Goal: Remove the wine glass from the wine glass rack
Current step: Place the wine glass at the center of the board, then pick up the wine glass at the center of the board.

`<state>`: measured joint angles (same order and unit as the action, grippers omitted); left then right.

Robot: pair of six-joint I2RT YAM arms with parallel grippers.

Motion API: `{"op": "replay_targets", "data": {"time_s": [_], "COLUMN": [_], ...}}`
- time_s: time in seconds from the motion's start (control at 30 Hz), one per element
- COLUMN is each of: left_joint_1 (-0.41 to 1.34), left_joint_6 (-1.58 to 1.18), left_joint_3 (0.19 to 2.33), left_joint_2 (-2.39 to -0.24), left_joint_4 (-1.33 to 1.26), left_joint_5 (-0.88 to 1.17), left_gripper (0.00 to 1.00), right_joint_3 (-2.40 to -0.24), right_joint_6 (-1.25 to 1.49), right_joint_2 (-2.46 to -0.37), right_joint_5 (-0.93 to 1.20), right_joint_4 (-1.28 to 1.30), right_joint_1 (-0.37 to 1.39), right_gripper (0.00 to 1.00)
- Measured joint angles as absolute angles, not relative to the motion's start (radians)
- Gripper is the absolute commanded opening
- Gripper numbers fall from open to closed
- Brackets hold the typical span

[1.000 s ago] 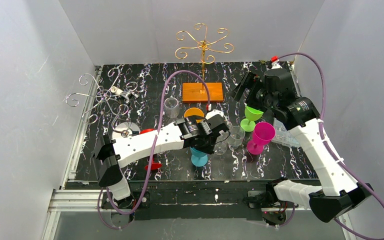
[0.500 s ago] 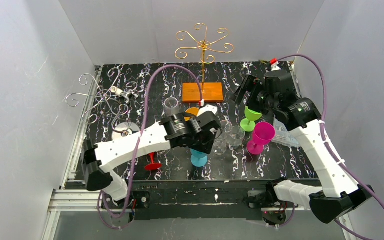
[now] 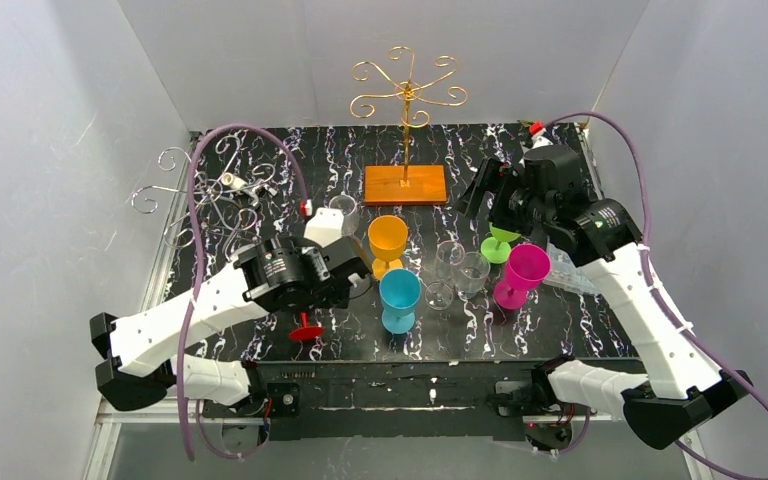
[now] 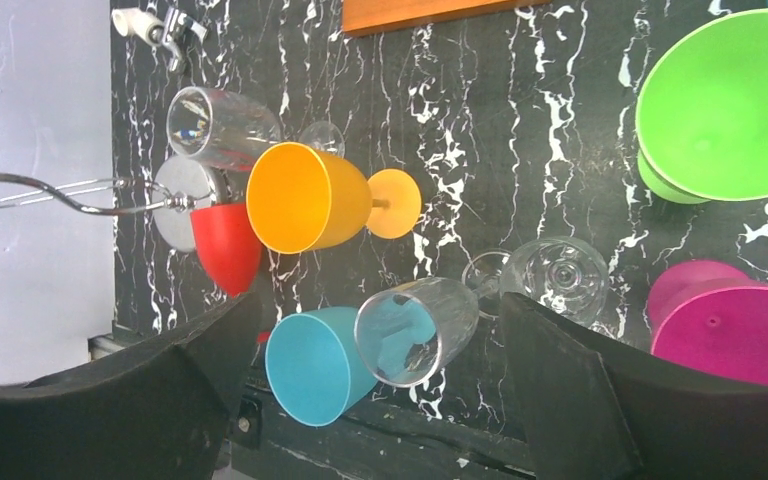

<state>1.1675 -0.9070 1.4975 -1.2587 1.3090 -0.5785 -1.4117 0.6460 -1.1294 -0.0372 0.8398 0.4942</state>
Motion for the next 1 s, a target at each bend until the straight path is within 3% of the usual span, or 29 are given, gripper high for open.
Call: {"op": "replay_targets", "data": {"time_s": [0.4,1.0], "left_joint_1": [1.022,0.974], "left_joint_6": [-1.034,-1.151], "left_joint_3": [1.114,0.844], "left_joint_2": [-1.166,-1.206], "left_joint_4": [1.227,0.963], "left_joint_5": [-0.604,-0.695], "left_gripper": [0.60,0.58], "right_joint_3": [-1.416,-1.393], "right_joint_6": [0.640,0.621], "right_joint_2": [-1.133,-1.117], "right_joint_5": [-0.038,-0.041], "right_joint_4": [0.840,0.832], "right_joint_1": [0.559,0.570], "right_gripper": [0.98,0.98]}}
